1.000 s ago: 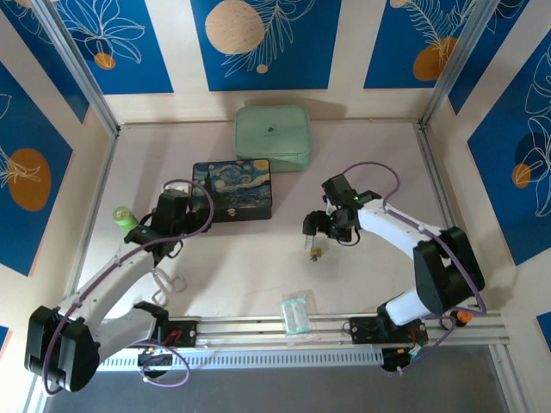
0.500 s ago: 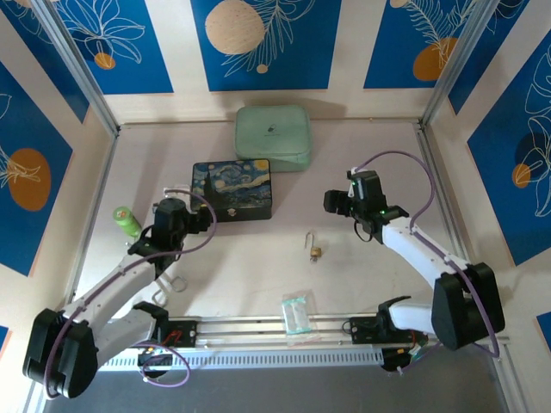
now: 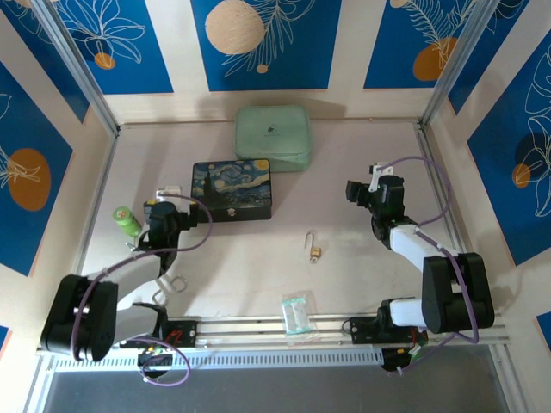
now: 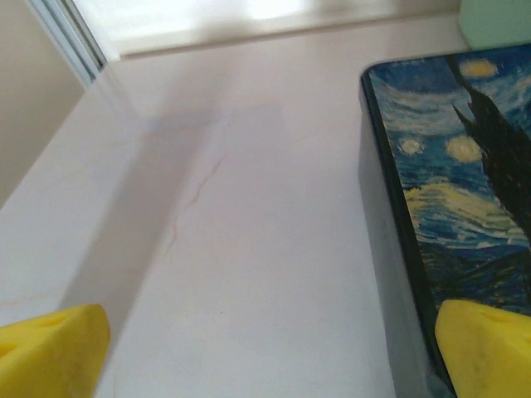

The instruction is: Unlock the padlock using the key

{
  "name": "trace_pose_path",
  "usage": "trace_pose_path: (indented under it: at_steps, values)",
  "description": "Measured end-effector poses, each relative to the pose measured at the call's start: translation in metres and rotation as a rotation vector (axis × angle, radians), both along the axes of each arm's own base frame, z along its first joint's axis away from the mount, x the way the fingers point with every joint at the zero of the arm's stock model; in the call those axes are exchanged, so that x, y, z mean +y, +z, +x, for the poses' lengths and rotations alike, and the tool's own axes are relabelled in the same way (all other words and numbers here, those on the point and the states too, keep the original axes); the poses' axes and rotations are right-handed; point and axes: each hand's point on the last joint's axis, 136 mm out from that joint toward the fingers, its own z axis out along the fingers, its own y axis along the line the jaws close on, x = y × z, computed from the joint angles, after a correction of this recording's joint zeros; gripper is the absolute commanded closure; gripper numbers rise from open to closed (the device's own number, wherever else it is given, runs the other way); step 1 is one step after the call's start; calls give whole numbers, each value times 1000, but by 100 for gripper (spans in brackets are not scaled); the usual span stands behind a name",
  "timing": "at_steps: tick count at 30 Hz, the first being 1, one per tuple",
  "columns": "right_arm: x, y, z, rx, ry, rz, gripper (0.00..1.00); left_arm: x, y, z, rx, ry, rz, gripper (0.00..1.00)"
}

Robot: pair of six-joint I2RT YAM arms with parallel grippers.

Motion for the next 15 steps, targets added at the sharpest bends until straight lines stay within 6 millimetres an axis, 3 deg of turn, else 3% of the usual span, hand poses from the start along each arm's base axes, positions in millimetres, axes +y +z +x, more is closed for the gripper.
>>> trace_pose_path:
  at_steps: [2,8,15]
  values:
    - [-1,-2,-4,-28,4,3,17,3,0,2,-23,0,-6,1]
    - [-5,-39,-25,-1,7,8,17,3,-1,10,-61,-22,-33,1]
    - [-9,-28,-15,-84,-2,12,17,-1,0,14,-77,-57,-41,1]
